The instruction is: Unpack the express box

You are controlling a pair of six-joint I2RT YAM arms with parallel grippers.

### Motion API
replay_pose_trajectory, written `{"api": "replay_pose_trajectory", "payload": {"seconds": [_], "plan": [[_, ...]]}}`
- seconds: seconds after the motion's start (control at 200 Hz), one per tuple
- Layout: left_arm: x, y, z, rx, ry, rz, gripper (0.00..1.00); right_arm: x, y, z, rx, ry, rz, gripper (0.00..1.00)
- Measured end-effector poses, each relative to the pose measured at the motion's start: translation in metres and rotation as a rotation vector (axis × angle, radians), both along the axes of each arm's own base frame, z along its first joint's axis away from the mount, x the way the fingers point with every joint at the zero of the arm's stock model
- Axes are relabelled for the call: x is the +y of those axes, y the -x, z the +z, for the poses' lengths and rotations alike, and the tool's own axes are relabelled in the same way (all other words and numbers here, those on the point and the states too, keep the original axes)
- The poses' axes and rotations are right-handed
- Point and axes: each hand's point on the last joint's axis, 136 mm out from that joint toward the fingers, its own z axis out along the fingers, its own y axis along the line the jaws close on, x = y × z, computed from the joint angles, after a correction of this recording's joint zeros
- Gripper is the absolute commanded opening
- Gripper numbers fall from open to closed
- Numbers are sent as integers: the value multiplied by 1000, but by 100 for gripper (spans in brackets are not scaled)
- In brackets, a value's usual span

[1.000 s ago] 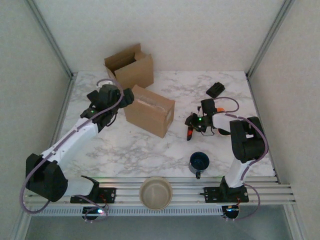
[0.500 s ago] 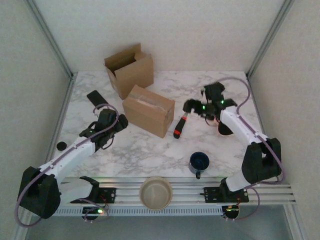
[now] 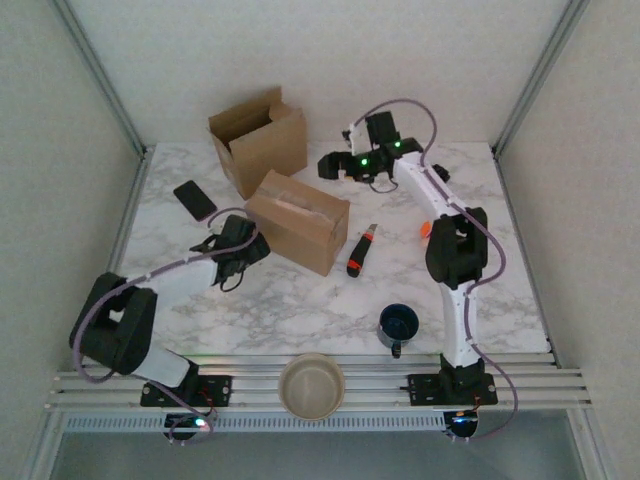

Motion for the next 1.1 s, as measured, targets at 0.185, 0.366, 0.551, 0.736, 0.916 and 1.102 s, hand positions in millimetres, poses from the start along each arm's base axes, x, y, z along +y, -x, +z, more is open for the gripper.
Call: {"api": "replay_pose_trajectory", "payload": {"seconds": [0.185,0.366,0.551,0.736,0.916,1.102], "plan": [[9,-23,-5,-3,-26,34,90,7,32,-19,123,-101,-83,99],[25,-43,-4,-15,-51,62,91,22,88,-10,157,-157,-157,99],[40,-43,-7,10,-106,55,91,49,122,8,122,-184,-184,99],[41,-42,-7,16,-117,39,91,49,116,8,108,-176,-253,99],[40,-43,1,-3,-113,31,92,26,106,-5,79,-104,-383,99],[33,-48,10,-23,-87,9,93,-1,113,-21,77,0,-467,99]]}}
